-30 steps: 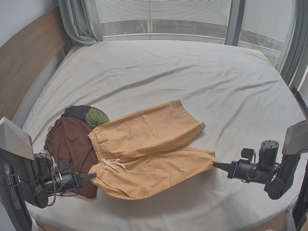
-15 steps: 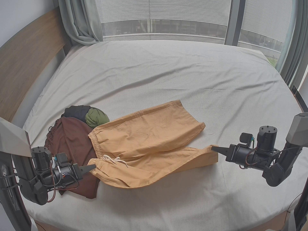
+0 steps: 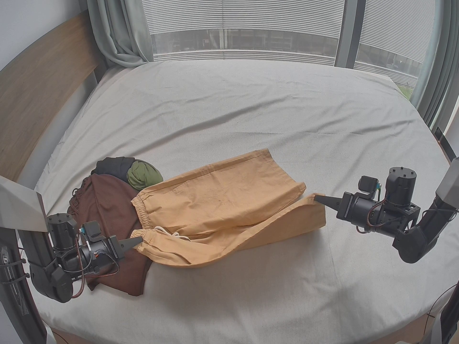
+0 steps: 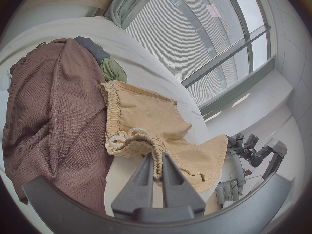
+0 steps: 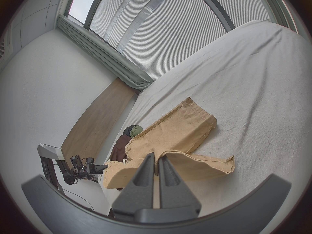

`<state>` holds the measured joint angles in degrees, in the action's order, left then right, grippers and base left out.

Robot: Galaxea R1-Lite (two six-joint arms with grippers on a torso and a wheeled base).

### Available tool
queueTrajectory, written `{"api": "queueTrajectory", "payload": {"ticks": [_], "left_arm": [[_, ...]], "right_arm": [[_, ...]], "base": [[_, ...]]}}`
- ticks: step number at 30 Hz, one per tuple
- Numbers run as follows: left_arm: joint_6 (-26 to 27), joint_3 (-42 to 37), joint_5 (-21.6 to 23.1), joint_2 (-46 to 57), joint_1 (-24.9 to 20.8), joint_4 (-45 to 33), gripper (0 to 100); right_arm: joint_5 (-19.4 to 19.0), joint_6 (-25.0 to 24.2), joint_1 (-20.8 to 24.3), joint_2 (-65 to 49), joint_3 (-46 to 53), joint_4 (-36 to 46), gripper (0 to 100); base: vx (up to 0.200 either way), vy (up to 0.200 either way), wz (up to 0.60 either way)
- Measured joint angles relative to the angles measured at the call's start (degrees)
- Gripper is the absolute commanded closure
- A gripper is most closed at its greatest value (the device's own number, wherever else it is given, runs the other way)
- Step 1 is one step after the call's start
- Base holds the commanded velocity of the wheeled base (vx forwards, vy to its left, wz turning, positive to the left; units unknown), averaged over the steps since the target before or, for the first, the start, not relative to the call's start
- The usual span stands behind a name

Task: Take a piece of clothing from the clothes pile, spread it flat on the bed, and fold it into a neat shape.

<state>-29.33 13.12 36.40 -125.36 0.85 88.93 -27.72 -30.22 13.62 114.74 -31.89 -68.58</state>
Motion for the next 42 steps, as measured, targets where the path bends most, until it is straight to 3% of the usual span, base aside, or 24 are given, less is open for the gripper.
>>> {"api": "queueTrajectory", "payload": {"ticks": [17, 42], "left_arm": [[-4.0, 2.8, -3.5, 0.0, 0.24, 0.02, 100], [-8.17, 6.06, -7.64, -0.2, -0.06, 0.07, 100]], "right_arm": [[0.06, 0.09, -1.5, -0.32, -13.64, 13.76, 100], [1.61, 0.3, -1.24, 6.33, -41.48, 32.54, 100]], "base": [[0.0, 0.0, 0.0], [0.0, 0.0, 0.0]]}}
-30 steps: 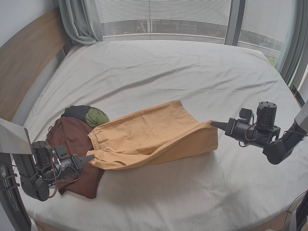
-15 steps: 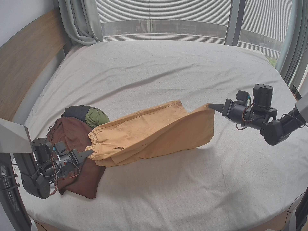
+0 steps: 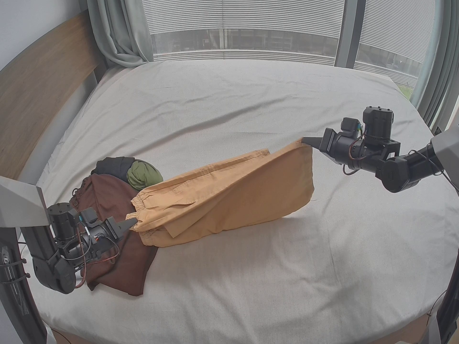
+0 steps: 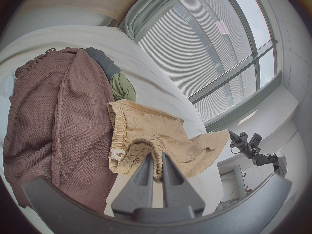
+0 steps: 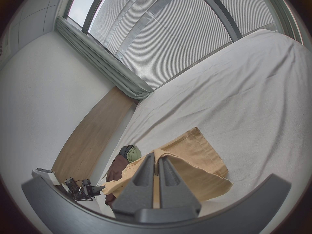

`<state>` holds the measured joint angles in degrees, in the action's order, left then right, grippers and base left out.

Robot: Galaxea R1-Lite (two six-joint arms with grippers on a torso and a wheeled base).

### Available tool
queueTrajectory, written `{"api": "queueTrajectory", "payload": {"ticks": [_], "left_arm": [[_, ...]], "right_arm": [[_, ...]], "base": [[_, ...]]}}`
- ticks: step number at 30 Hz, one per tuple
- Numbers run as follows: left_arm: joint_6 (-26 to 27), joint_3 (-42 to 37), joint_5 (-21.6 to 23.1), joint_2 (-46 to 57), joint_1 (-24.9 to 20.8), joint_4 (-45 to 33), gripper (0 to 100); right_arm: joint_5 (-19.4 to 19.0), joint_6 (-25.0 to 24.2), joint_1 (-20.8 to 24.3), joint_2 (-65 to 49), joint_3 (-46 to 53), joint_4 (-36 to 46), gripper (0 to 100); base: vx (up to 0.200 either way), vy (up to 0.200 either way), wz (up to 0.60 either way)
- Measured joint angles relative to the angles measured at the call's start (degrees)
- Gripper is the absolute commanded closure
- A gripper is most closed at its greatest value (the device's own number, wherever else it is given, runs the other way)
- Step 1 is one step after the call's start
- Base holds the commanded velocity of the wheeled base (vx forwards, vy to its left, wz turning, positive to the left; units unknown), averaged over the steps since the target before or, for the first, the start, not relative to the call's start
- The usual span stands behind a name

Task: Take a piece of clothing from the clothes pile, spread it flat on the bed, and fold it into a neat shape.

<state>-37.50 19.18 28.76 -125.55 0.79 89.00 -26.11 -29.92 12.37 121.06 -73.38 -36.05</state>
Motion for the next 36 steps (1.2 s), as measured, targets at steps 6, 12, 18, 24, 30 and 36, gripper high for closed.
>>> {"api": "queueTrajectory", "payload": {"ticks": [6, 12, 18, 24, 30, 36], "left_arm": [[-2.05, 1.13, -2.05, -0.13, 0.0, -0.02, 100], [-3.96, 2.71, -3.63, -0.46, 0.0, -0.02, 100], [-4.46, 3.91, -4.33, -1.11, -0.05, -0.02, 100], [-5.96, 6.68, -6.64, -2.43, -0.06, -0.02, 100], [-7.28, 9.81, -7.91, -4.27, -0.11, -0.05, 100], [-7.47, 11.67, -8.53, -6.01, -0.06, -0.05, 100]], "right_arm": [[0.72, -0.02, 0.49, 2.67, -7.88, 5.16, 100], [2.3, -0.05, 0.85, 6.03, -12.84, 6.52, 100], [4.68, -0.05, 1.24, 9.64, -16.18, 6.08, 100], [6.81, -0.2, 1.49, 13.49, -21.44, 5.95, 100], [8.19, -0.4, 2.12, 17.25, -26.43, 5.89, 100], [9.75, -0.44, 2.47, 20.47, -30.21, 5.05, 100]], "base": [[0.0, 0.0, 0.0], [0.0, 0.0, 0.0], [0.0, 0.0, 0.0], [0.0, 0.0, 0.0], [0.0, 0.0, 0.0], [0.0, 0.0, 0.0]]}}
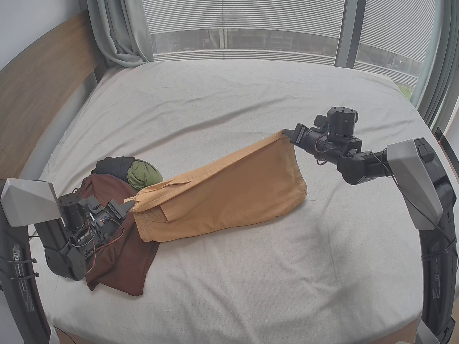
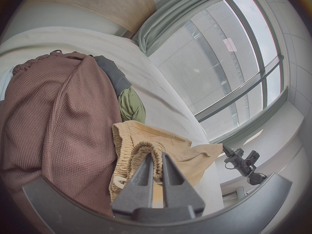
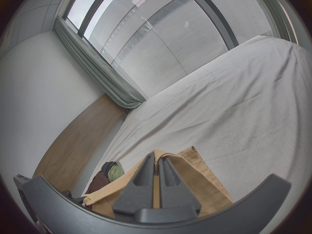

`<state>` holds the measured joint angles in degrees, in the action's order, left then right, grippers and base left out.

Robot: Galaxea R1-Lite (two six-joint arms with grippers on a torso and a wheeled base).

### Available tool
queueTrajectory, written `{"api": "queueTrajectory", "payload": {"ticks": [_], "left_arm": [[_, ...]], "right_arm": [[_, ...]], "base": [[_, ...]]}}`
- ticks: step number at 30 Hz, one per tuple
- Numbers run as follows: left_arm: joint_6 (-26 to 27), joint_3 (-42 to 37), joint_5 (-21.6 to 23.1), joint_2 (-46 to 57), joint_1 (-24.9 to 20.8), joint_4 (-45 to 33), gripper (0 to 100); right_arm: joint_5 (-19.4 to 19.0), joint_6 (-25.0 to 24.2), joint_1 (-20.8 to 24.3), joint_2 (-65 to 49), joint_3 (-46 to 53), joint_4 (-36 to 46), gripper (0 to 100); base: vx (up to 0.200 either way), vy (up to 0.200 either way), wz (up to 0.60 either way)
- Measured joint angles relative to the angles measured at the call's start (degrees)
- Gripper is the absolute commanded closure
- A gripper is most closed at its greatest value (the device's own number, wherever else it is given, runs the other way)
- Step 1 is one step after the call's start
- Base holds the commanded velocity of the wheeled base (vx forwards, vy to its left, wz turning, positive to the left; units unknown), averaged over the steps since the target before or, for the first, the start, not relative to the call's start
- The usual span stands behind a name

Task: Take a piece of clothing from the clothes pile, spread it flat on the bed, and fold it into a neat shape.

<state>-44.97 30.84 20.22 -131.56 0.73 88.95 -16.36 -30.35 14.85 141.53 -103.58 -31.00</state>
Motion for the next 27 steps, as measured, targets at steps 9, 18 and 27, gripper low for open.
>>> {"api": "queueTrajectory", "payload": {"ticks": [9, 18, 27], "left_arm": [[-0.21, 2.06, -0.04, -1.93, 0.11, 0.0, 100], [-0.98, 2.72, -0.06, -2.65, -0.05, 0.0, 0], [-2.66, 4.33, -0.44, -2.58, 0.39, 0.02, 0]], "right_arm": [[0.16, -0.05, 0.09, 2.99, -1.87, -0.8, 100], [0.13, -0.07, -0.05, 3.6, -2.36, -0.83, 0], [2.44, -0.1, 0.11, 3.91, -4.02, -3.86, 0]], "base": [[0.0, 0.0, 0.0], [0.0, 0.0, 0.0], [0.0, 0.0, 0.0]]}}
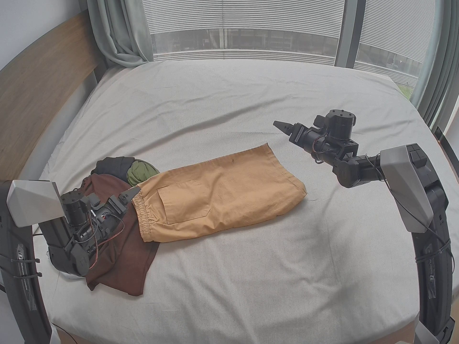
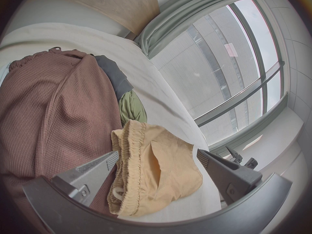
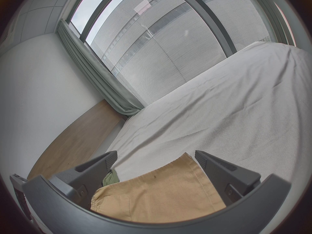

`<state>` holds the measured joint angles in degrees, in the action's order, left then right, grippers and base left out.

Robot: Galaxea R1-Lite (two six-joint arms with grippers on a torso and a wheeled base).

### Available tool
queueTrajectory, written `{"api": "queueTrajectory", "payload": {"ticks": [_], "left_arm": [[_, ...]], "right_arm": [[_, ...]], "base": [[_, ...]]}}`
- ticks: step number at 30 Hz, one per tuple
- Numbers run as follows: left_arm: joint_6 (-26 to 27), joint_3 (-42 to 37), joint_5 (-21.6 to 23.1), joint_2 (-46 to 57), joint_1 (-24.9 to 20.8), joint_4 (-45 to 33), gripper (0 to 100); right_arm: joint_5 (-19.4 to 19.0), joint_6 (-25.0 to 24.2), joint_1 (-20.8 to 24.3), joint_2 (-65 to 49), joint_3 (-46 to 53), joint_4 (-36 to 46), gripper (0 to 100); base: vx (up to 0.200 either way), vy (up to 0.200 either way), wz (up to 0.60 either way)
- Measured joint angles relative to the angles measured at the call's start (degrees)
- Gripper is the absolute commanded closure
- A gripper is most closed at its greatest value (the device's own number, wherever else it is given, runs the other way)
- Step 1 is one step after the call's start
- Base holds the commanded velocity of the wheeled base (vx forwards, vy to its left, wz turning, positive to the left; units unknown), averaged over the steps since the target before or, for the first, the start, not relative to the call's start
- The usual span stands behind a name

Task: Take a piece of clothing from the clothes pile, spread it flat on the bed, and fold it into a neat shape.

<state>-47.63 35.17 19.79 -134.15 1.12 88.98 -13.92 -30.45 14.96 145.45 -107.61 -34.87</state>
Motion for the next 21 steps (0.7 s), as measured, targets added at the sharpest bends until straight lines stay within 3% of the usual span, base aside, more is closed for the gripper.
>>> {"api": "queueTrajectory", "payload": {"ticks": [10, 21], "left_arm": [[-0.1, -0.48, -1.76, 1.29, -0.6, 0.0, 0], [0.52, -5.51, -0.55, 8.2, -3.35, -0.02, 0]], "right_arm": [[-0.01, -0.91, 1.16, -5.28, 8.46, -0.28, 0], [-1.84, 2.68, 4.02, -16.14, 30.16, -4.84, 0]], "base": [[0.0, 0.0, 0.0], [0.0, 0.0, 0.0]]}}
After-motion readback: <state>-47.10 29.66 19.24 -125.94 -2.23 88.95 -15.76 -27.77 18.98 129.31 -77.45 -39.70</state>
